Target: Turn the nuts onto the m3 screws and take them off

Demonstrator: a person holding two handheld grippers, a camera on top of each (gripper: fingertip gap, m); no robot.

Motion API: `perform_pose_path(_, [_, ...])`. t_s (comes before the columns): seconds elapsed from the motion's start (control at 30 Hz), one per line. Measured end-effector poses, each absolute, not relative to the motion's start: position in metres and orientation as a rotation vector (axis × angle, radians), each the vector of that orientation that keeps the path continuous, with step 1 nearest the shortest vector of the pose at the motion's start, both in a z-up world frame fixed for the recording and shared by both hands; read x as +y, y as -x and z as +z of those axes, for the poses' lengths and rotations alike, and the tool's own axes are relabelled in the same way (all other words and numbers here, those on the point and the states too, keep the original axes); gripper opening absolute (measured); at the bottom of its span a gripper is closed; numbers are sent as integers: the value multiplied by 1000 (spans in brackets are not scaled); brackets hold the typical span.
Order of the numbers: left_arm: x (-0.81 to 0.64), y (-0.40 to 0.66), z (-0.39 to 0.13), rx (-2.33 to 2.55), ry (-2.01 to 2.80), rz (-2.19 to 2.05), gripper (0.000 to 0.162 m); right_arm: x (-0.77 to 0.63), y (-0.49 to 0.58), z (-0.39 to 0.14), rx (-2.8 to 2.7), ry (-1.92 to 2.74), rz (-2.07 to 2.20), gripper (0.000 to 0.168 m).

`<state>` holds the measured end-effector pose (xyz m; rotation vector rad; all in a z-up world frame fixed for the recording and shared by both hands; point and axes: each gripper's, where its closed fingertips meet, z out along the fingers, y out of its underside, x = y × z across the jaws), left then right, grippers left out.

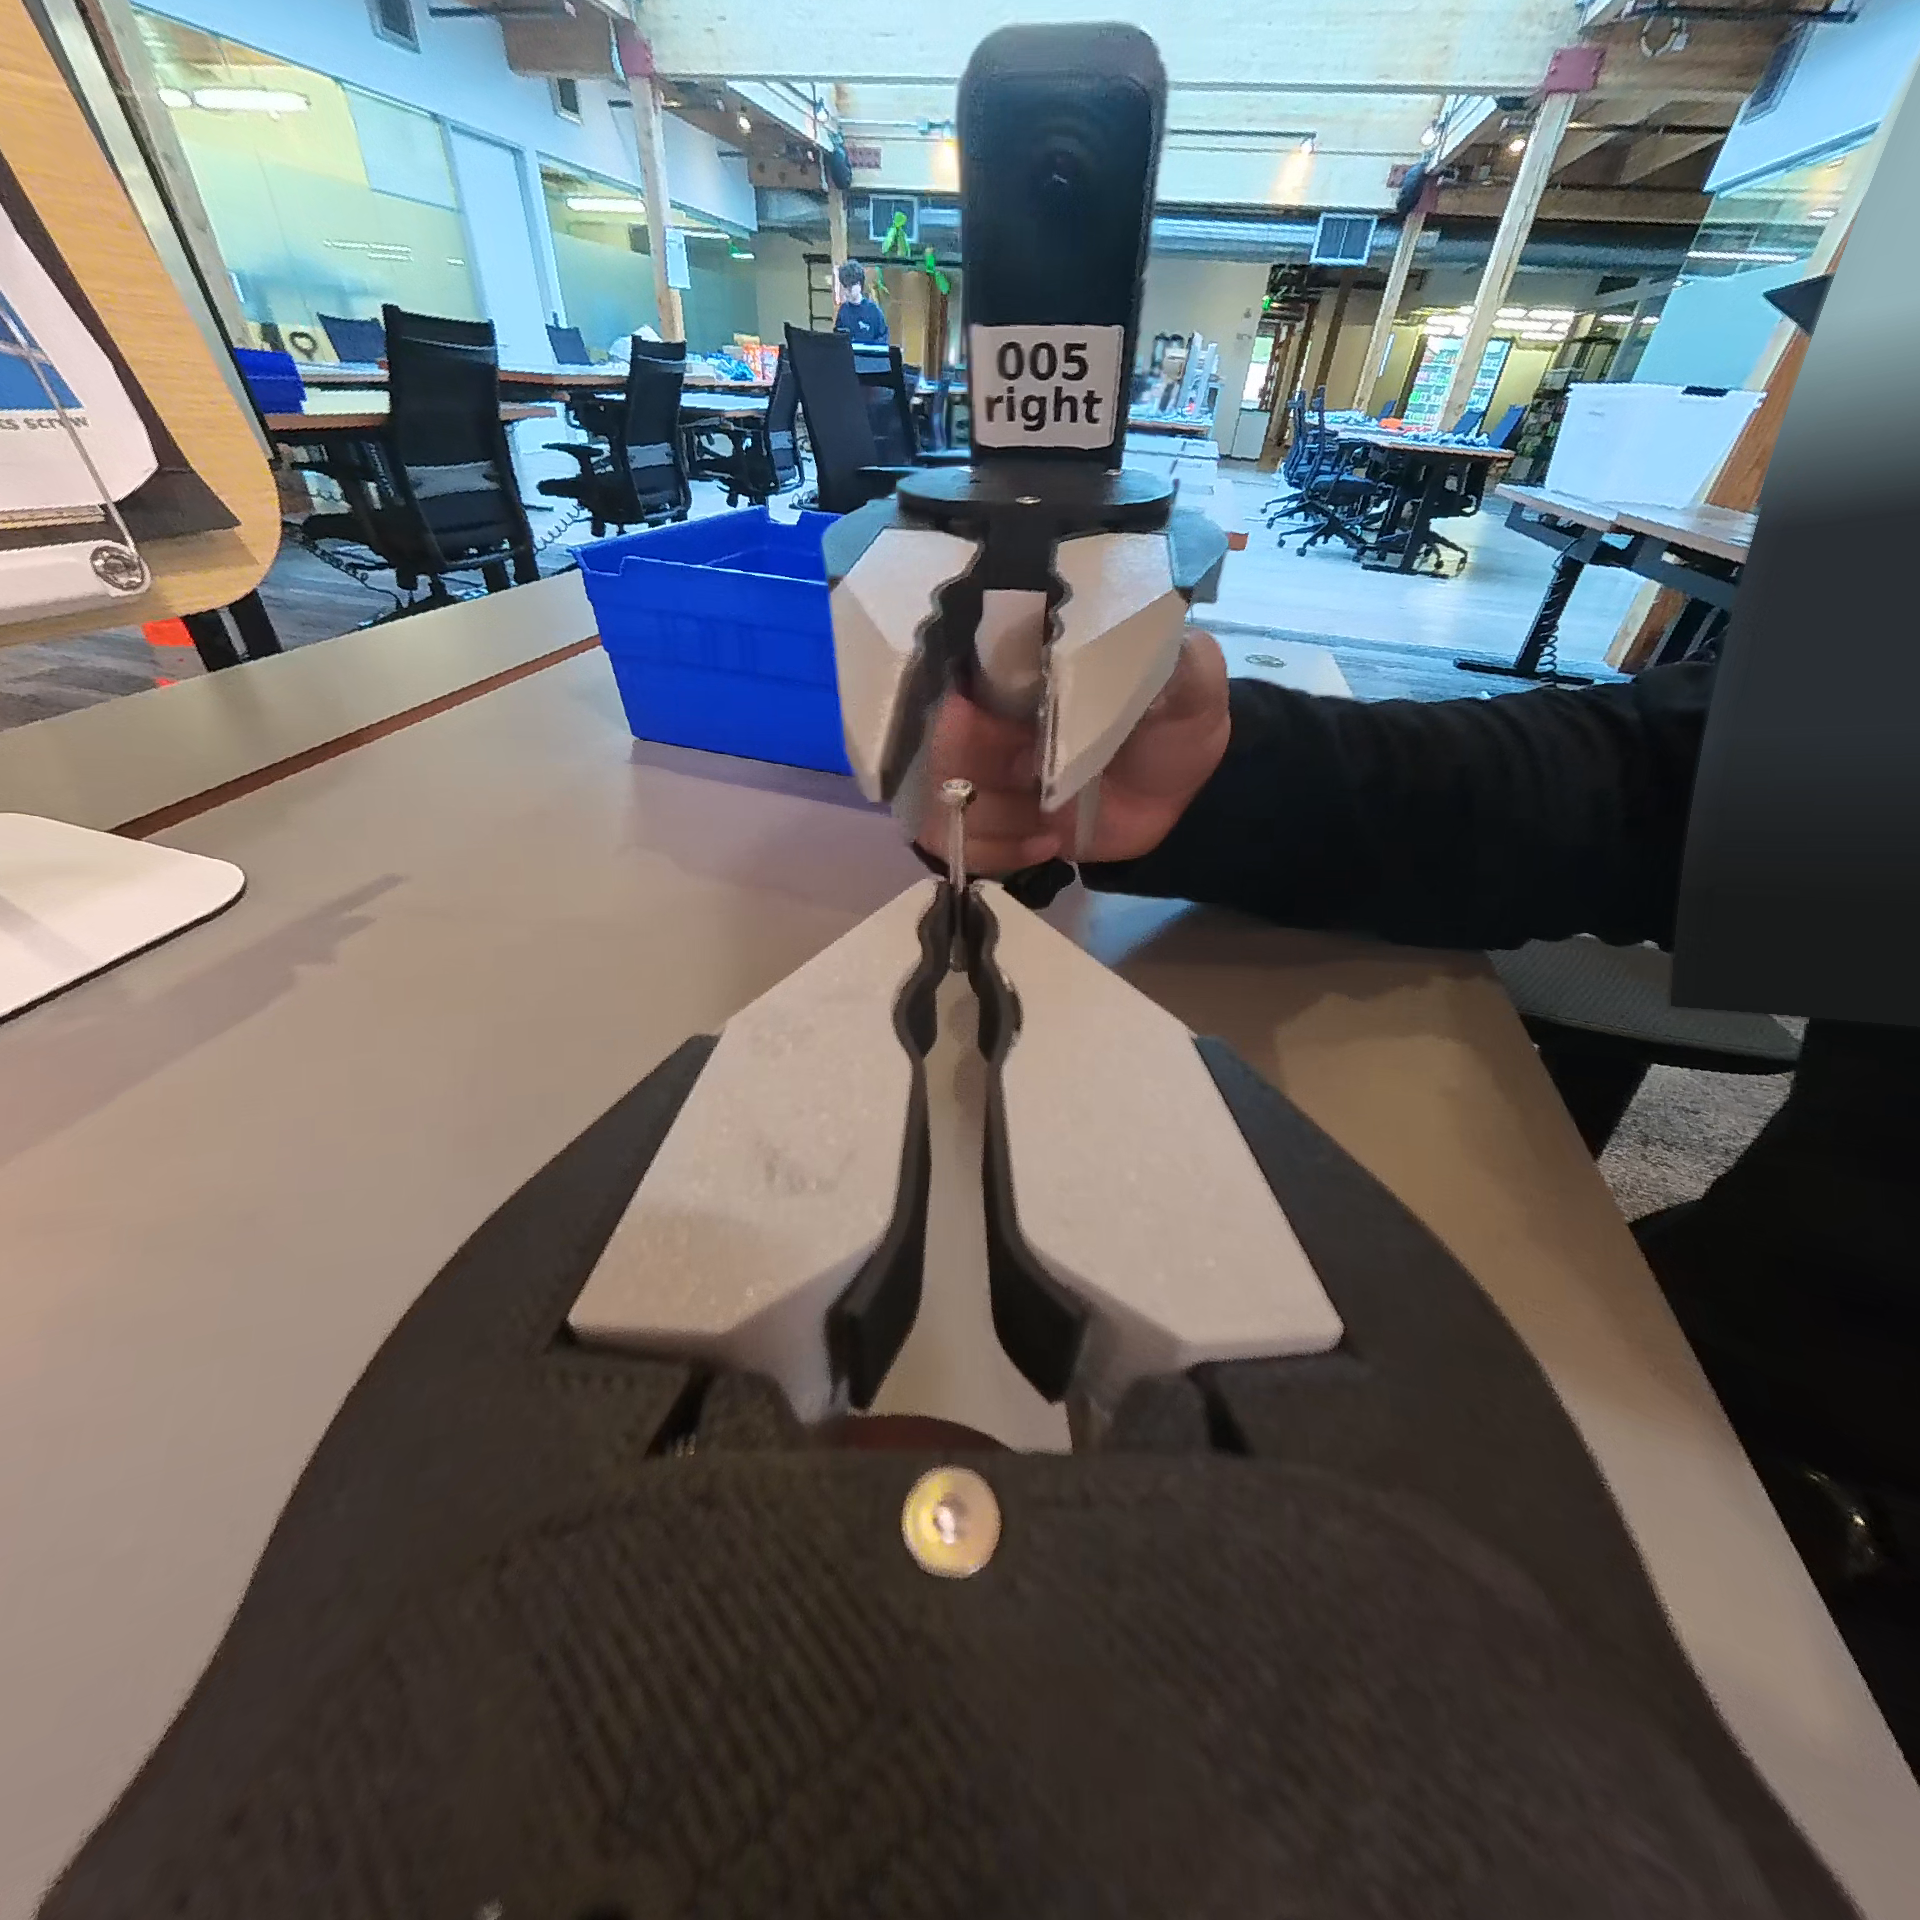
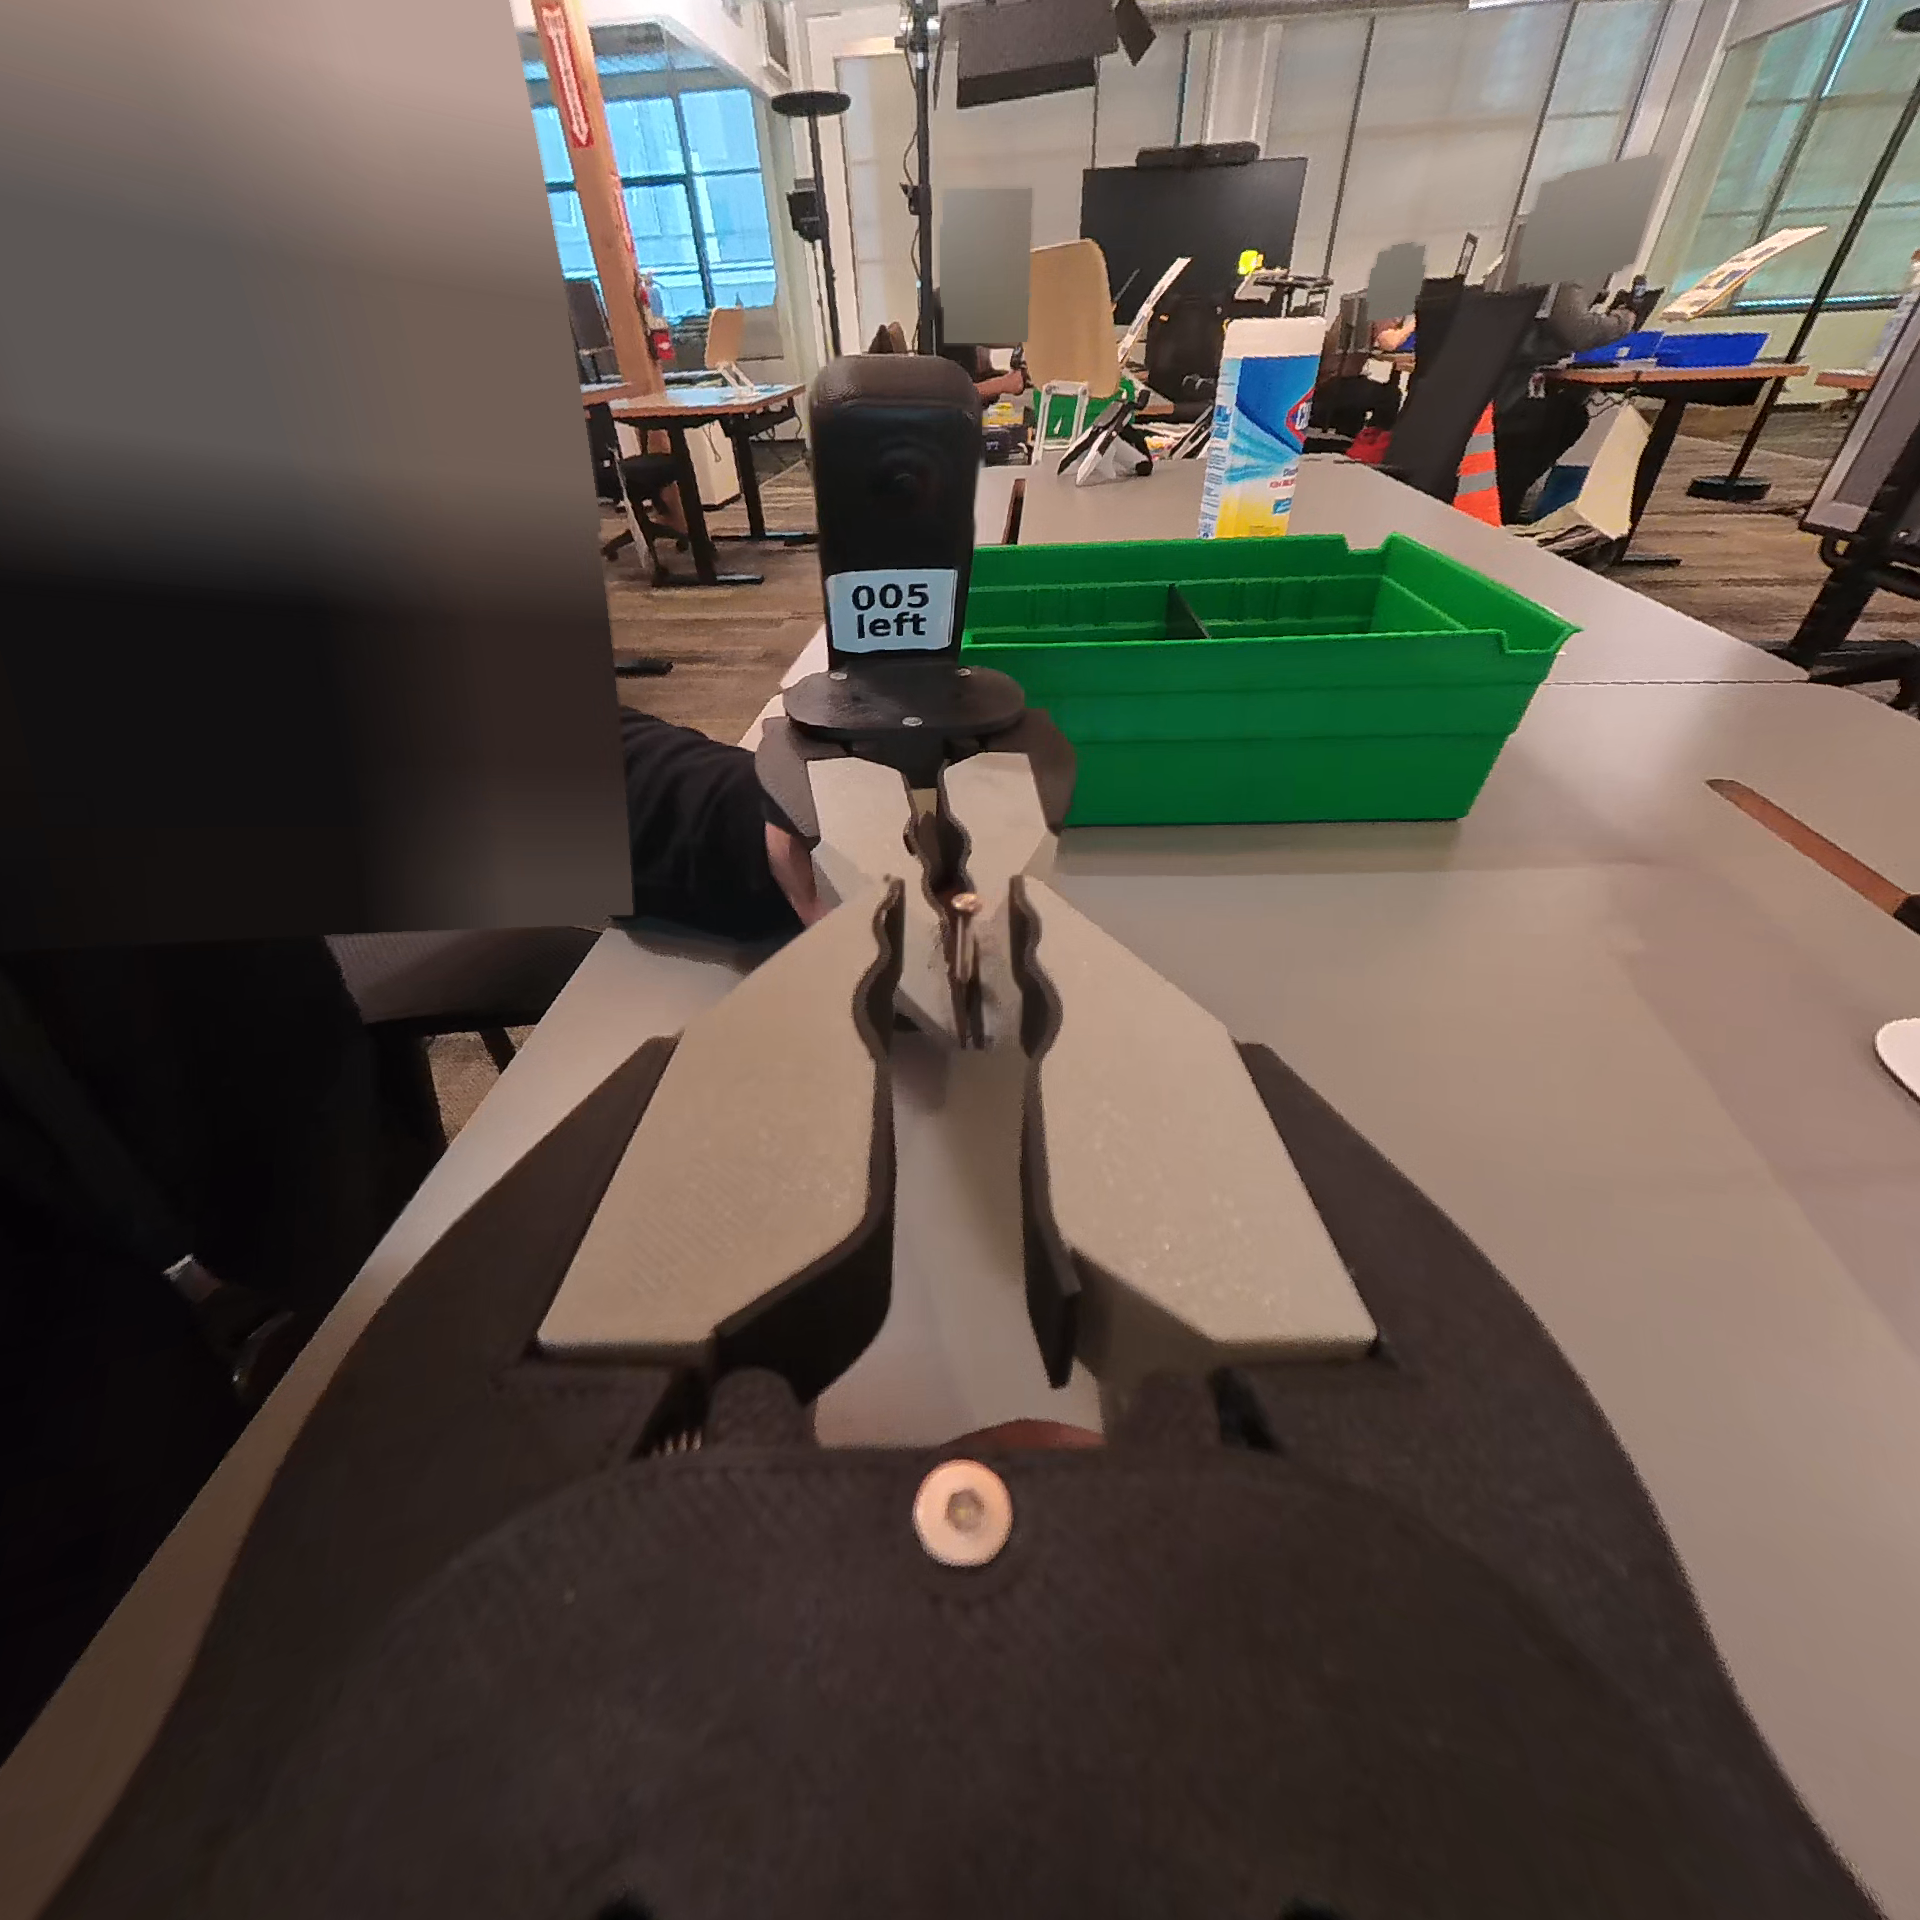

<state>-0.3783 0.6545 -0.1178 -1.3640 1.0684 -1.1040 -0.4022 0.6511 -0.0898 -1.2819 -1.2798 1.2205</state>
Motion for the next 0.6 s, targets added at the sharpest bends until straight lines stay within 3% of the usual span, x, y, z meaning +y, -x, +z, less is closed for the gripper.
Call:
perform_pose_path(0.27, [659, 381, -117, 1046, 1368, -1090, 0, 647, 412, -94, -1320, 1288, 1208, 21])
perform_pose_path(0.4, [658, 381, -117, 1049, 1371, -1102, 0, 650, 400, -91, -1280, 1285, 1227, 13])
perform_pose_path(0.5, [657, 380, -117, 1056, 1368, -1094, 0, 655, 409, -93, -1261, 1319, 1251, 26])
perform_pose_path(0.6, [660, 382, -117, 1042, 1372, -1080, 0, 646, 419, -97, -1318, 1304, 1249, 24])
